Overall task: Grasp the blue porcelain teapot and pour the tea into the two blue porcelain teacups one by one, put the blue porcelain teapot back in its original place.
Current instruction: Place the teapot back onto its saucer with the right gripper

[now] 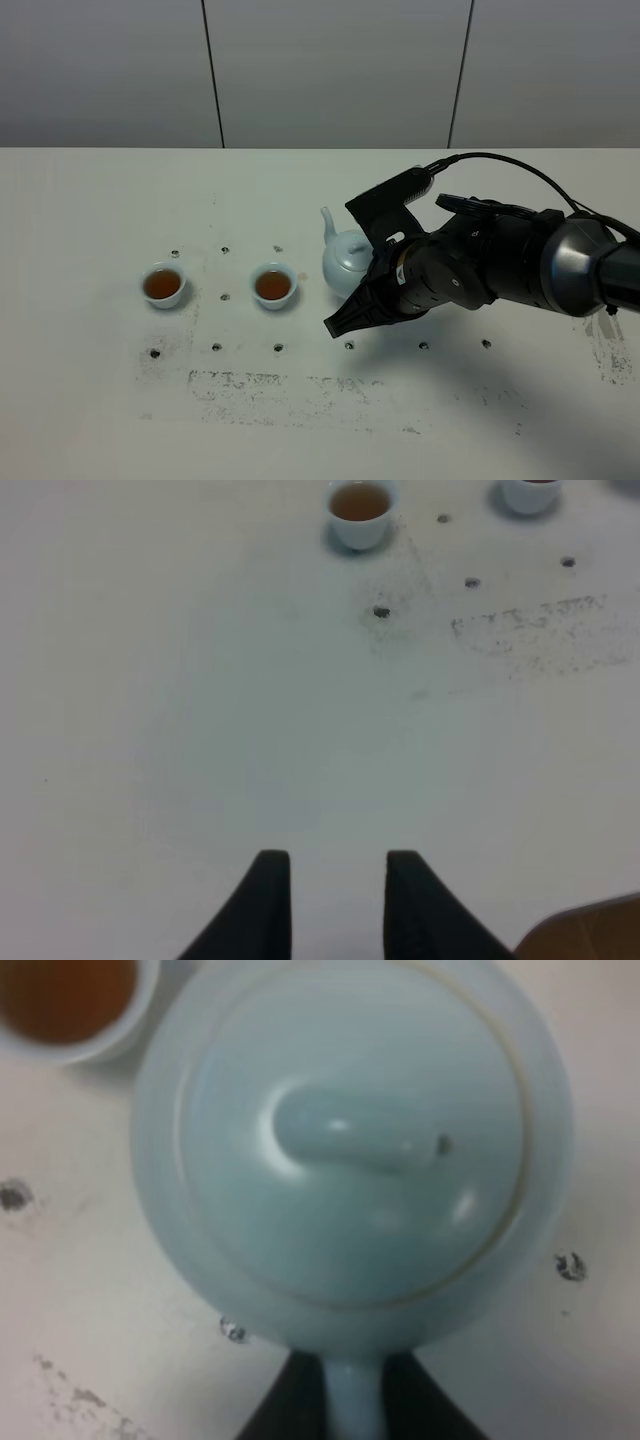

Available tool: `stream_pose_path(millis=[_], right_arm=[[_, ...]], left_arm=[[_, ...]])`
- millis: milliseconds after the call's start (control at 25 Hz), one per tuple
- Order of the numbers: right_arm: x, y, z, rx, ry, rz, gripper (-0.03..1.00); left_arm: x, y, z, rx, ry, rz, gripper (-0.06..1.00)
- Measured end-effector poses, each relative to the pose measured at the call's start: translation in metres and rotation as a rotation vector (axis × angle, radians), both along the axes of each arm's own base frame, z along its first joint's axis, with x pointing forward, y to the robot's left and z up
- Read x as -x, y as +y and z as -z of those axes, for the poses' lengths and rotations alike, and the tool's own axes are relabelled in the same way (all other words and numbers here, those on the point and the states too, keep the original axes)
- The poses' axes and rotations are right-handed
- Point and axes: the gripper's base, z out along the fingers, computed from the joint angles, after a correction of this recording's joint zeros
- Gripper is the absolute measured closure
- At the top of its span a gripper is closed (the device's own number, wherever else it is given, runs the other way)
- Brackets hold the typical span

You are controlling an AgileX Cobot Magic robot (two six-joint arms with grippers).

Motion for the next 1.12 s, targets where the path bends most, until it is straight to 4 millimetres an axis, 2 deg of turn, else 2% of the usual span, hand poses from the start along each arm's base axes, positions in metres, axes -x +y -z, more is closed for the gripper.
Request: stream_pose_path(millis=[120, 440, 720, 1120], right_arm=[[0.0, 0.0, 0.0, -0.006, -0.005, 0.0, 0.9], [-0.003, 0.002, 0.016, 0.015, 0.028, 0.004, 0.9], [-0.018, 0.004, 0.017, 0.013, 0.044, 0.038, 0.9], [-0.022, 0.001, 0.029, 0.002, 0.081, 0.074, 0.9]], left_arm=[[0.0, 0.0, 0.0, 0.0, 0.0, 0.0, 0.65], [0.0, 0.0, 0.0, 0.0, 0.0, 0.0, 0.65], [0.0, 0.0, 0.0, 0.0, 0.0, 0.0, 0.65], [0.0, 0.0, 0.0, 0.0, 0.0, 0.0, 0.65]])
